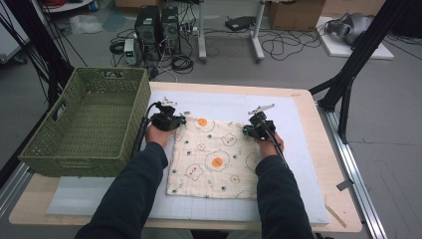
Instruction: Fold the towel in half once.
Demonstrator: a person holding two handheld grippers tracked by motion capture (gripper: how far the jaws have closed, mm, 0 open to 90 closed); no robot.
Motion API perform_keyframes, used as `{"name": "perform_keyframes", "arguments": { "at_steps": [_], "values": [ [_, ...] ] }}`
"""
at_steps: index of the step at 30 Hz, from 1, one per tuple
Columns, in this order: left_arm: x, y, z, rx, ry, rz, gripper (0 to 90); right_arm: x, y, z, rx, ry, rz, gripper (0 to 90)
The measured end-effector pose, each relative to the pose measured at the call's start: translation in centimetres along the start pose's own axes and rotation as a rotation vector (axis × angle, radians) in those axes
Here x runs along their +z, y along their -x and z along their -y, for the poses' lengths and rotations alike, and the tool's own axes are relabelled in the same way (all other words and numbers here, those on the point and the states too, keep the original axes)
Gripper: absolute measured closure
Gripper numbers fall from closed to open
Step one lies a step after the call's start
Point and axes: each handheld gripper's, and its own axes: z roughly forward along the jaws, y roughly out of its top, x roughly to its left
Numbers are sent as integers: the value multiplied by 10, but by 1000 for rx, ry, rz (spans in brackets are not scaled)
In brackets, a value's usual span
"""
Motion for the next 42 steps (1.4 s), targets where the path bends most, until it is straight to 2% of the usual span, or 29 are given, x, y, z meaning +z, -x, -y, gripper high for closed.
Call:
{"name": "perform_keyframes", "arguments": {
  "at_steps": [4, 6, 11, 15, 18, 20, 23, 24, 29, 31, 33, 37, 39, 42],
  "values": [
    [-5, 1, -5, -14, 60, -7, 861, -5, 3, -3, 7, 59, 30, 857],
    [-8, 0, -6, -28, 83, 12, 860, -8, 3, -4, 10, 80, 29, 857],
    [-21, 3, -8, -4, 90, 38, 859, -18, 1, -4, -6, 107, 12, 857],
    [-30, 11, -13, 25, 104, 61, 859, -27, -5, -4, -38, 114, 2, 857],
    [-37, 16, -13, 27, 128, 70, 859, -36, -7, -3, -48, 127, 1, 857],
    [-42, 20, -9, 29, 133, 77, 859, -44, -8, -1, -54, 153, -1, 857],
    [-49, 26, -2, 42, 129, 99, 859, -54, -9, 5, -39, 181, -22, 857],
    [-52, 28, 0, 39, 153, 100, 859, -57, -10, 7, -42, 187, -22, 857],
    [-65, 34, 6, 46, 173, 128, 859, -69, -18, 20, -47, 224, -45, 857],
    [-69, 35, 8, 46, 182, 148, 859, -74, -22, 22, -62, 222, -51, 857],
    [-74, 39, 12, 60, 185, 152, 859, -78, -26, 21, -85, 219, -50, 857],
    [-82, 42, 22, 61, 201, 164, 859, -86, -34, 21, -113, 228, -59, 857],
    [-84, 41, 28, 56, 200, 164, 859, -89, -38, 22, -131, 229, -55, 857],
    [-88, 41, 35, 41, 206, 171, 859, -94, -40, 27, -129, 243, -53, 857]
  ]
}}
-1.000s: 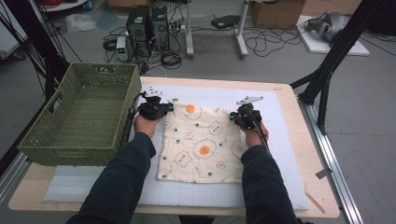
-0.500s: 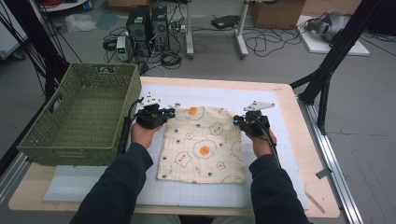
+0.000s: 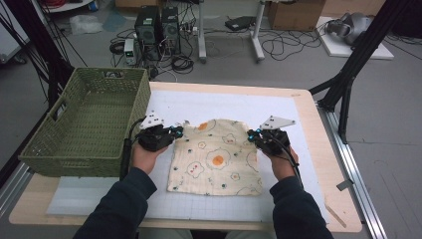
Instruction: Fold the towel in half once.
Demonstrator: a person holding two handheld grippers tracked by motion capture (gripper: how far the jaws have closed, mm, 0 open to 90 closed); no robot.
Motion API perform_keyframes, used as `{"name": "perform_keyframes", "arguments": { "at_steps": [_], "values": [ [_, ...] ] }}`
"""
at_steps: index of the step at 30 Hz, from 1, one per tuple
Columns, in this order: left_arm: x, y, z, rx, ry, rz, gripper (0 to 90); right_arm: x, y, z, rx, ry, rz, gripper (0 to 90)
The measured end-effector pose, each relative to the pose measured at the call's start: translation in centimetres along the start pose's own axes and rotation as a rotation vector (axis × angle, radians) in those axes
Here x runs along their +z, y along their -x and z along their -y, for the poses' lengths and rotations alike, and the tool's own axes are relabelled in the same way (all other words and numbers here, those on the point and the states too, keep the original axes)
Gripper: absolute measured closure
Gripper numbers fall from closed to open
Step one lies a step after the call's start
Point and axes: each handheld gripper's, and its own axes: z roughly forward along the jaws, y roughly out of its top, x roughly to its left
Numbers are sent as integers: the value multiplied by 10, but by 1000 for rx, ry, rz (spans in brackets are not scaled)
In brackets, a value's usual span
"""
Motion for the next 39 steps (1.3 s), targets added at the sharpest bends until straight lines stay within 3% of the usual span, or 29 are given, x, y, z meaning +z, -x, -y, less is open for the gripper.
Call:
{"name": "perform_keyframes", "arguments": {
  "at_steps": [8, 19, 24, 39],
  "values": [
    [-16, 11, 15, 23, 1, 38, 858, -15, -7, 23, 16, 12, -13, 857],
    [-35, 27, 29, 56, 9, 92, 856, -34, -24, 43, -18, 34, -56, 856],
    [-37, 36, 33, 76, -3, 105, 855, -40, -26, 55, 4, 49, -72, 856],
    [-43, 37, 59, 39, -72, 148, 848, -43, -41, 77, -20, -10, -149, 855]
  ]
}}
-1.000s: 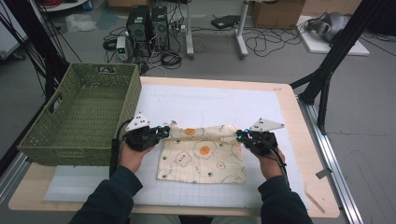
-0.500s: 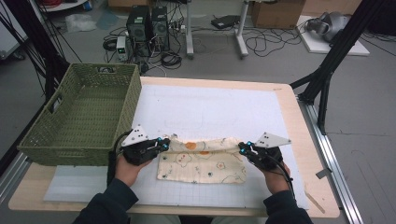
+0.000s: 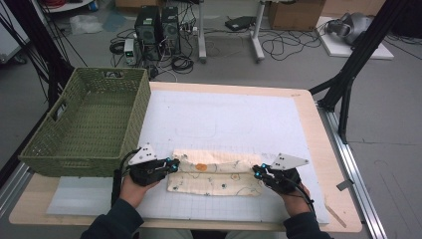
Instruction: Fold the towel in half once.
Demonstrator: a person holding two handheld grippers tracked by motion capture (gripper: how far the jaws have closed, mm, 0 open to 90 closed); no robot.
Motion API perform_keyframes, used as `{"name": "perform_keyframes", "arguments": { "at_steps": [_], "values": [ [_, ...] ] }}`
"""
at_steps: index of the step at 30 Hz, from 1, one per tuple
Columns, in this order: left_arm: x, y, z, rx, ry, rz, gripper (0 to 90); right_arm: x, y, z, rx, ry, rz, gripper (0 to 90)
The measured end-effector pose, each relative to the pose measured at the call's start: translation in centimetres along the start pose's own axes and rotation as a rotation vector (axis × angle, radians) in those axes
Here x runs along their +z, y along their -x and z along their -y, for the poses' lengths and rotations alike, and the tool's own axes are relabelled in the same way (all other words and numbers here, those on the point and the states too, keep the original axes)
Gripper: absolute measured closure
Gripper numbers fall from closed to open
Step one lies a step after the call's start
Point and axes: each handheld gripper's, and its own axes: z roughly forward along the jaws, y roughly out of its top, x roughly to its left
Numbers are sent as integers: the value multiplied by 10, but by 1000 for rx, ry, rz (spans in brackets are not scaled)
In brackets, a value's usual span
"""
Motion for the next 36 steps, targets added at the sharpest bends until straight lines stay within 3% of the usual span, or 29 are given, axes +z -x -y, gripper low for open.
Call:
{"name": "perform_keyframes", "arguments": {
  "at_steps": [6, 9, 12, 16, 22, 25, 32, 34, 36],
  "values": [
    [-3, 0, 4, -10, 16, 27, 793, 0, -3, 4, -16, -24, -14, 847],
    [-7, -4, 1, -57, 58, 19, 579, -3, -2, 3, -1, -9, -11, 805],
    [-11, -9, -1, -86, 84, -10, 486, -9, -1, 3, 18, 10, 0, 726],
    [-10, -13, -2, -101, 77, -44, 475, -23, 3, 2, 35, 45, 50, 682],
    [-5, -22, -10, -103, 47, -98, 477, -40, 16, 4, 107, 114, 119, 650],
    [3, -30, -12, -114, 29, -128, 476, -33, 18, 3, 112, 78, 141, 625],
    [27, -43, -24, -123, -36, -182, 436, 5, 32, -14, 136, 20, 202, 462],
    [34, -47, -26, -114, -71, -203, 414, 15, 39, -20, 155, -5, 223, 464],
    [42, -50, -25, -125, -100, -197, 413, 25, 44, -24, 165, -23, 227, 486]
  ]
}}
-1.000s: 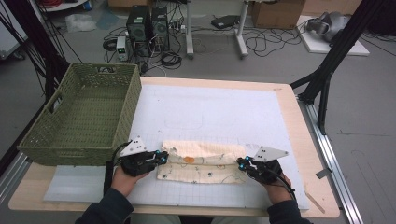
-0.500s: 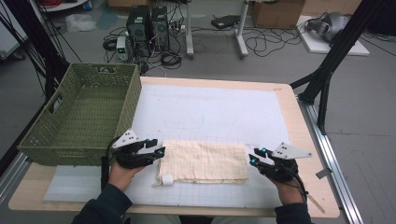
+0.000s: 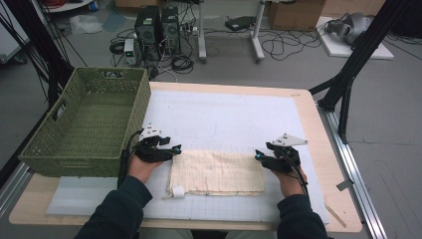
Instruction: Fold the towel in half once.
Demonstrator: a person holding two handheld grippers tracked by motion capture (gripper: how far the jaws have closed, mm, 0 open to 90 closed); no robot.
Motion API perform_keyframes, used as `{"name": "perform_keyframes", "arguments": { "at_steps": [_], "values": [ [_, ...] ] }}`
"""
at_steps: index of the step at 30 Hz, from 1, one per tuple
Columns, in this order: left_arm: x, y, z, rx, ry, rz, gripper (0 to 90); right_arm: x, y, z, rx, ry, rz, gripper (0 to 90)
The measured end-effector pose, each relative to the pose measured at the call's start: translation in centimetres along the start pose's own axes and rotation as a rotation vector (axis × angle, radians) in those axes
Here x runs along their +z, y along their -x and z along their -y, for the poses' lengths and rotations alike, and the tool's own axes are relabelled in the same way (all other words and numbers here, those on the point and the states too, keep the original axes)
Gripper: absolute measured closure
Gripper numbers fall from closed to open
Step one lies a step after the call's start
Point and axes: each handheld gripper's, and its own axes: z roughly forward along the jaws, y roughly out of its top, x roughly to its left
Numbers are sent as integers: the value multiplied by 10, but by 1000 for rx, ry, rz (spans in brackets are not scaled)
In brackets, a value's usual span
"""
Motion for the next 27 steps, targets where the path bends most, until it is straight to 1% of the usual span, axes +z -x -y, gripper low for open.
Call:
{"name": "perform_keyframes", "arguments": {
  "at_steps": [2, 3, 4, 5, 7, 8, 9, 11, 12, 13, 14, 15, 16, 17, 18, 20, 21, 23, 24, 25, 26, 27],
  "values": [
    [6, 0, 2, -5, -30, 0, 415, 9, 1, -2, 13, -19, -16, 512],
    [9, -1, 4, -2, -53, 0, 418, 13, 1, -2, 9, -31, -28, 528],
    [10, 0, 5, -4, -64, 1, 420, 17, 1, -2, 6, -47, -37, 539],
    [11, 0, 5, 1, -82, 11, 427, 20, 1, -1, 2, -59, -45, 547],
    [12, 1, 6, 17, -91, 12, 448, 24, 0, 1, -6, -99, -69, 559],
    [11, 1, 6, 23, -92, 17, 462, 25, -1, 3, -8, -99, -76, 563],
    [11, 2, 6, 38, -99, 26, 503, 25, -1, 4, -2, -102, -90, 564],
    [10, 3, 7, 69, -106, 27, 551, 25, -3, 9, -6, -122, -101, 566],
    [10, 3, 7, 81, -107, 26, 588, 25, -4, 12, -3, -115, -105, 579],
    [9, 3, 7, 81, -106, 29, 627, 24, -3, 14, 9, -104, -114, 581],
    [8, 3, 8, 79, -113, 49, 696, 24, -2, 15, 27, -101, -119, 596],
    [8, 3, 9, 89, -111, 53, 776, 23, -1, 16, 28, -101, -125, 638],
    [7, 4, 9, 90, -107, 59, 815, 23, -1, 16, 30, -102, -141, 713],
    [6, 4, 9, 94, -109, 58, 838, 23, -2, 16, 32, -104, -168, 807],
    [6, 4, 8, 96, -104, 59, 850, 23, -3, 15, 11, -102, -181, 831],
    [3, 3, 7, 87, -76, 51, 856, 22, -6, 13, -27, -112, -169, 840],
    [2, 1, 6, 74, -55, 43, 856, 22, -6, 12, -36, -112, -161, 842],
    [2, 0, 2, 57, -30, 34, 857, 22, -5, 10, -41, -94, -134, 843],
    [2, -2, -1, 64, -44, 36, 858, 22, -5, 10, -38, -82, -124, 843],
    [2, -2, -5, 82, -50, 34, 857, 22, -5, 9, -39, -71, -111, 843],
    [1, -2, -11, 85, -41, 30, 858, 22, -5, 8, -40, -63, -98, 843],
    [1, -3, -16, 87, -22, 25, 858, 23, -4, 8, -42, -52, -85, 843]
  ]
}}
